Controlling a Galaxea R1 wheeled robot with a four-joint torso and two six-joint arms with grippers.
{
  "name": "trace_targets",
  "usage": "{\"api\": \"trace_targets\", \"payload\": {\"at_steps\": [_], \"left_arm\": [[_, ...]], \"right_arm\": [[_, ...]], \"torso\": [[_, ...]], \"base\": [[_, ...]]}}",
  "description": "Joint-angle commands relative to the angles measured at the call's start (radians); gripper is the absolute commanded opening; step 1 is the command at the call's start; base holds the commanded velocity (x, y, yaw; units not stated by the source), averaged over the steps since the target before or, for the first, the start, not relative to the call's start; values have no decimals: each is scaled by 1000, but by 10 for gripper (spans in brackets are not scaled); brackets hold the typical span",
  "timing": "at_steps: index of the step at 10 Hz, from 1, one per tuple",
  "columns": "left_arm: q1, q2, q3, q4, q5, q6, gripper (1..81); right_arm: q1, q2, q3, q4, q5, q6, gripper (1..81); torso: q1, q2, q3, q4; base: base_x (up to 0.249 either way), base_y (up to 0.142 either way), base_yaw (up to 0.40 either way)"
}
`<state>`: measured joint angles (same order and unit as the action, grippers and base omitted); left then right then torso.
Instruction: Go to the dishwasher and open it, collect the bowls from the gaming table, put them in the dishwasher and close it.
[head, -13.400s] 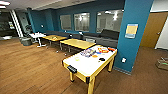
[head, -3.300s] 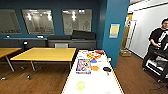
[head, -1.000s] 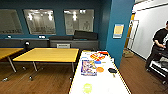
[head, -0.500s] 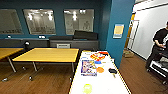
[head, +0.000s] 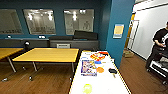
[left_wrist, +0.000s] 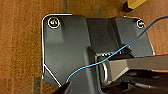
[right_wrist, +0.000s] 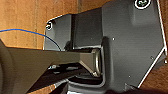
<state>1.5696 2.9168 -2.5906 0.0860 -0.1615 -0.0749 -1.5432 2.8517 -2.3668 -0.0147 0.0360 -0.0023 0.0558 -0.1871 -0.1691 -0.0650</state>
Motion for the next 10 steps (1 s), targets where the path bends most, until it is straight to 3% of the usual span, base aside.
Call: {"api": "trace_targets", "payload": {"at_steps": [1,3,6,8,10], "left_arm": [[-35,-14,4,-5,46,4,811],[-35,-11,4,-5,46,4,811],[-35,-11,4,-5,46,4,811],[-35,-11,4,-5,45,4,811],[-35,-8,4,-3,45,4,811]], "right_arm": [[25,-259,373,27,47,8,811],[25,-439,612,39,91,17,811],[28,-678,855,64,203,54,811],[39,-832,995,62,261,56,811],[71,-927,1099,58,291,56,811]], "torso": [[0,0,0,0],[0,0,0,0],[0,0,0,0],[0,0,-70,0],[0,0,-114,0]], "base": [[0,0,0],[0,0,0],[0,0,0],[0,0,0],[0,0,0]]}}
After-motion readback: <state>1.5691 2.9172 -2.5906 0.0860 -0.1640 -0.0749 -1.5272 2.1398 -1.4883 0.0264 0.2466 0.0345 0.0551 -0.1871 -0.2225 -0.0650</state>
